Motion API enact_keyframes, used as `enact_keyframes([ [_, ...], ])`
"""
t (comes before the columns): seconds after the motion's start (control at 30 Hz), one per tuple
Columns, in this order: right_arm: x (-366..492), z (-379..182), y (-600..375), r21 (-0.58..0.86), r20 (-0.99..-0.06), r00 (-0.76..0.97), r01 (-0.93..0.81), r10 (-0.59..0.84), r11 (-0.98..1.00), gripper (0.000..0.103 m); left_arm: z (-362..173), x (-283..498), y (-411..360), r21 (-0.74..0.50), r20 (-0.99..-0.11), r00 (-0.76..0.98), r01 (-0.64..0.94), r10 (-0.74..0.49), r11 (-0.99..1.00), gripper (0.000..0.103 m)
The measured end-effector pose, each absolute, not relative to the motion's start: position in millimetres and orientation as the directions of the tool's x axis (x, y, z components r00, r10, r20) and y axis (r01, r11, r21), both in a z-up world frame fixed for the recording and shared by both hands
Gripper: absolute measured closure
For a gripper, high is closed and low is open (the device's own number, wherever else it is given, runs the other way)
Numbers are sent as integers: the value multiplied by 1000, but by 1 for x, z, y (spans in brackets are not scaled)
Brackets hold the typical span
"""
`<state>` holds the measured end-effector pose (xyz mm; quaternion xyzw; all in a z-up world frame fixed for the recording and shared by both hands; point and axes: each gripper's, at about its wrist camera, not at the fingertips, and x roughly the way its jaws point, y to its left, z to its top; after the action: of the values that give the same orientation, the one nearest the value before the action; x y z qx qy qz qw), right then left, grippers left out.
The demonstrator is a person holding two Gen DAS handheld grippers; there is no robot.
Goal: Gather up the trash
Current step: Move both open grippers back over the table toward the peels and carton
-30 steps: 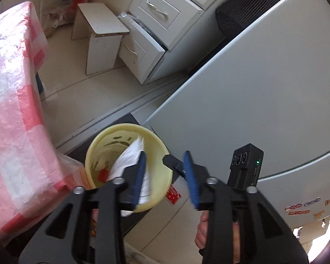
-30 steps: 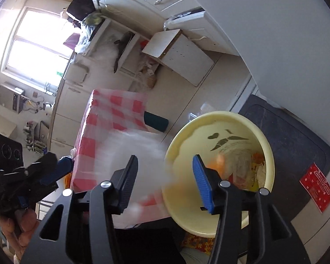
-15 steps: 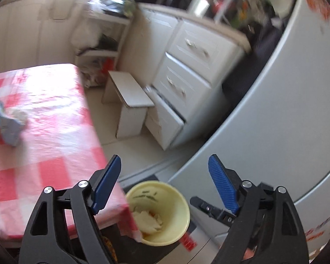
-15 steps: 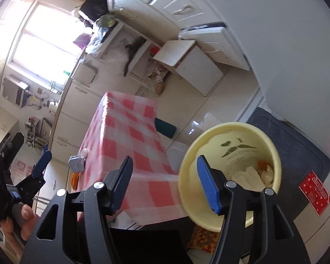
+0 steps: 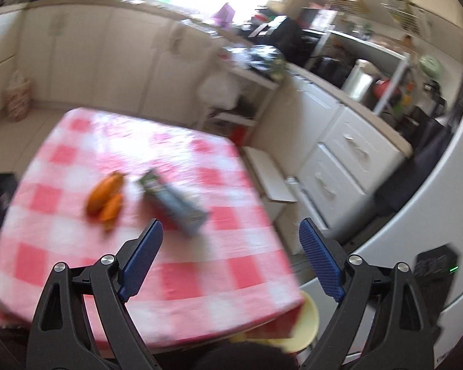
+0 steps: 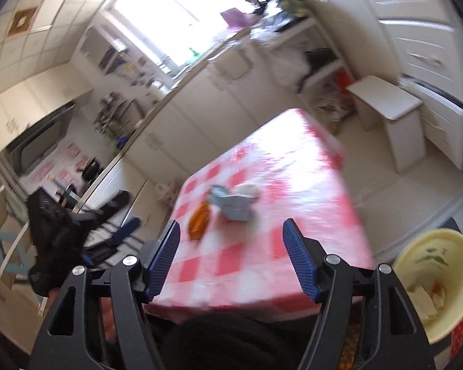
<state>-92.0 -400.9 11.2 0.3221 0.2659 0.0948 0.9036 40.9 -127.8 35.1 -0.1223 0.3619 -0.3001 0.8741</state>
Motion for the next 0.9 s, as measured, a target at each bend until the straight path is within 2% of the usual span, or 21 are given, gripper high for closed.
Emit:
enact_keyframes([
  [0.13,-63,23,-359,603,-415,819,-80,398,794,34,19,54,-92,-407,-609,570,372,-551,834,17],
  [0.3,-40,26,-316,553,-433,799,-130,418,823,34,13,67,-52,-401,-614,598,325,-515,856,17],
  [0.47,-26,11,-294,521,-488,778,-105,397,847,34,6,76,-27,-424,-622,598,286,-506,859,17],
  [0.9,-16,10,-276,509,-519,762,-88,387,856,32,-4,82,-11,-444,-641,579,257,-504,859,16],
])
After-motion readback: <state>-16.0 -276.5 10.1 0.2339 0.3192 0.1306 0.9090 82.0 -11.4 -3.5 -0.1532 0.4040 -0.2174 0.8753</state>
